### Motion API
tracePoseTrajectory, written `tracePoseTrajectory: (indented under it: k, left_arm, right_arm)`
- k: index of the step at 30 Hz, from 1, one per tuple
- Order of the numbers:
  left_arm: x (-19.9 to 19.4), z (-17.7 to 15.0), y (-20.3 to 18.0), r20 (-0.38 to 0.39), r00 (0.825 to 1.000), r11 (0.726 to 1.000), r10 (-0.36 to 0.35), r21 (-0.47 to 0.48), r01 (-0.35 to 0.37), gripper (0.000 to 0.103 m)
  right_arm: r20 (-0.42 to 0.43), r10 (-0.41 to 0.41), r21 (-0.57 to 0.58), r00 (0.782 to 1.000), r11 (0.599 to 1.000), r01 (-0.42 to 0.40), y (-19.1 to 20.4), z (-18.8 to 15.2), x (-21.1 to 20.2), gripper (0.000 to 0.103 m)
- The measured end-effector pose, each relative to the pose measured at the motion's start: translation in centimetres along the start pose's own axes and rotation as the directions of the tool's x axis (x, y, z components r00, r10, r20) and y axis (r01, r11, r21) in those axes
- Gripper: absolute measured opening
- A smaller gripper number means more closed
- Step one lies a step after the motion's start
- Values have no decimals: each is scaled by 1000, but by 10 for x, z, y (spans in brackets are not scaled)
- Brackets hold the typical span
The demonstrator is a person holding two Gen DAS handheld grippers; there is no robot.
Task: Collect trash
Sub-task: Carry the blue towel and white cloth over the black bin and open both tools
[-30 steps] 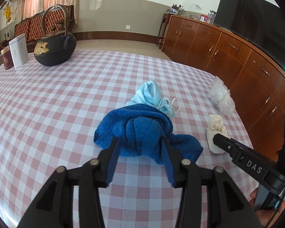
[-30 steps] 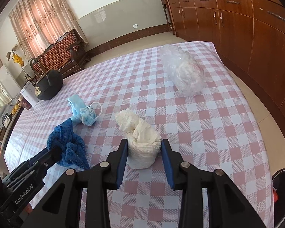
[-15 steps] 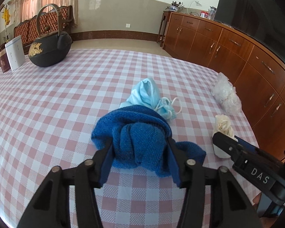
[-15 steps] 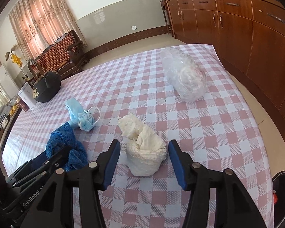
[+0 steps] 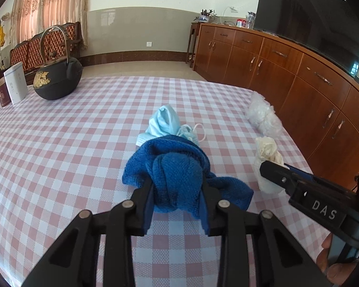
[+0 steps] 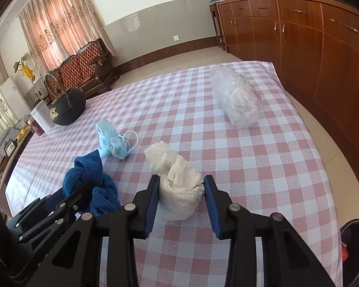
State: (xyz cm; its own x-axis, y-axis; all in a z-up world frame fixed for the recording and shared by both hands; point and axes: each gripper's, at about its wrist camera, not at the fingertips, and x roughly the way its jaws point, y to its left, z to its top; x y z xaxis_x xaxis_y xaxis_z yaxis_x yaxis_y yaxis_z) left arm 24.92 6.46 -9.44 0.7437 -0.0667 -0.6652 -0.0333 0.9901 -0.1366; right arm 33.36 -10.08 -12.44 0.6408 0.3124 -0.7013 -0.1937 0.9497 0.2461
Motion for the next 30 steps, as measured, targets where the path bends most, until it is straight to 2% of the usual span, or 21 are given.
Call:
tracePoseTrajectory:
  k: [4, 8, 15, 21, 25, 28, 30]
  left_arm:
    - [-20, -5, -5, 11, 998, 998, -58, 9, 58, 33]
    - [-35, -17, -25, 4, 995, 993, -103, 50, 103, 33]
    - [-48, -38, -87, -38, 974, 970, -221, 96, 224, 33]
    - [-57, -53, -171, -102, 928, 915, -358, 159, 370, 33]
    - [-57, -67, -235, -174, 883, 860, -436, 208, 465, 33]
    - [-52, -81, -276, -236, 852, 824, -468, 230, 517, 33]
    - [-48, -93, -300, -265, 840, 807, -474, 249, 535, 33]
  right_arm:
    - [35, 15, 27, 999, 1000, -16, -8, -13, -32, 39]
    - [52, 27, 91, 998, 995, -31, -29, -34, -65, 39]
    - [101, -63, 186, 993, 982, 43, -89, -70, -133, 39]
    - [136, -198, 296, 971, 943, 151, -155, -101, -192, 39]
    - [126, -286, 395, 950, 893, 217, -207, -127, -222, 39]
    - [95, -334, 475, 938, 843, 252, -248, -149, -238, 39]
    - [71, -356, 521, 932, 809, 270, -272, -164, -245, 39]
